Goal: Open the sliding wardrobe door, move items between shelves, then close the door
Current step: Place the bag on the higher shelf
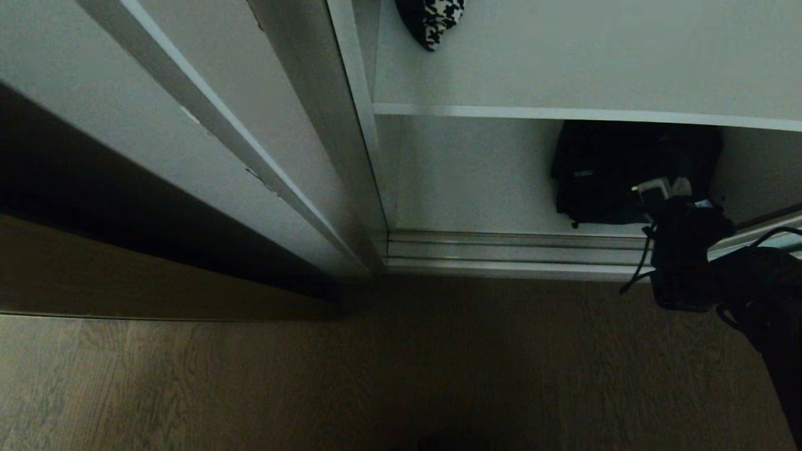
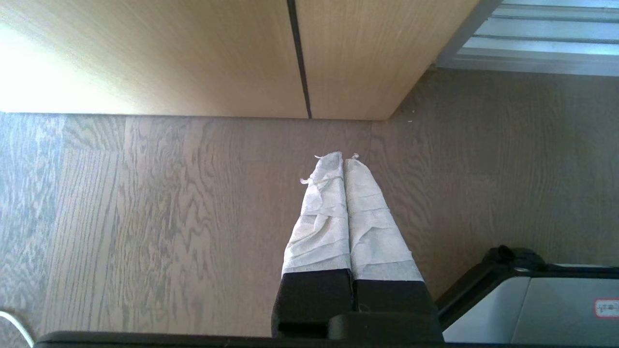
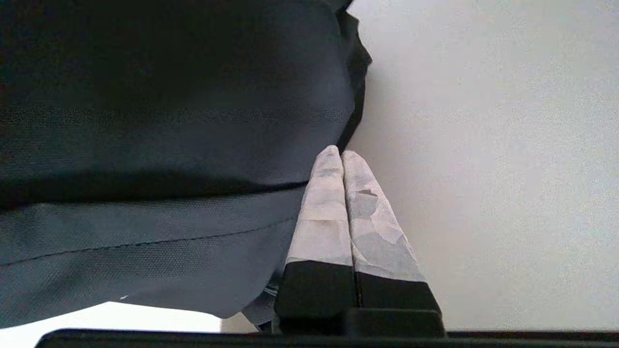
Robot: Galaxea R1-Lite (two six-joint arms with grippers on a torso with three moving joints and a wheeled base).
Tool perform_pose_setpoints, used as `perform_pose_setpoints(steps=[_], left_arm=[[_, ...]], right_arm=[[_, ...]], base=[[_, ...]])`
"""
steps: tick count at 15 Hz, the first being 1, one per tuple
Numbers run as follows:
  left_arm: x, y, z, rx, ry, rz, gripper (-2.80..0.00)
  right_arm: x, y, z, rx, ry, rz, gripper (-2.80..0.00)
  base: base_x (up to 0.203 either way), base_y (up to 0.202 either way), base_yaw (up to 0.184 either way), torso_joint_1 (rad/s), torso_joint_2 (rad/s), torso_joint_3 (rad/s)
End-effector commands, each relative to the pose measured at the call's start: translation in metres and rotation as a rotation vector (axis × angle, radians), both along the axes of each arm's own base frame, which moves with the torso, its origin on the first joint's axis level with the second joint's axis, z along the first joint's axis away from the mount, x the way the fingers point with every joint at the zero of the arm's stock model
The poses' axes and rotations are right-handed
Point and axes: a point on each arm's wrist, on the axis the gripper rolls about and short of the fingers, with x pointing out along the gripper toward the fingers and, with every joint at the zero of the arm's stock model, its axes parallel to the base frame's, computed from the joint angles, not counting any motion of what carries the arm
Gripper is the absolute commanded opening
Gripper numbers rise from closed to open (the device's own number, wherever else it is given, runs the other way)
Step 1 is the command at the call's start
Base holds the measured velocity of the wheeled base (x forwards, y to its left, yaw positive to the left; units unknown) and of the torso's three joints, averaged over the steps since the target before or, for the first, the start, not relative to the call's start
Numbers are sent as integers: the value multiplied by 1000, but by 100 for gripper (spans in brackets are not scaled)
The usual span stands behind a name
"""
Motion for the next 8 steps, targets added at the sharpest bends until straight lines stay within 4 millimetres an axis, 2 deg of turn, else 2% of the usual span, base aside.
perform_pose_setpoints(steps=[1,4,8], left_arm=[[0,0,0,0,1,1,-280],[0,0,0,0,1,1,-280],[0,0,0,0,1,1,-280]], right_arm=[[3,-2,1,14,-33,-38,-280],[3,-3,-4,85,-49,-86,-280],[2,-9,-21,158,-57,-130,-280]], base=[[0,0,0,0,0,0],[0,0,0,0,0,0],[0,0,0,0,0,0]])
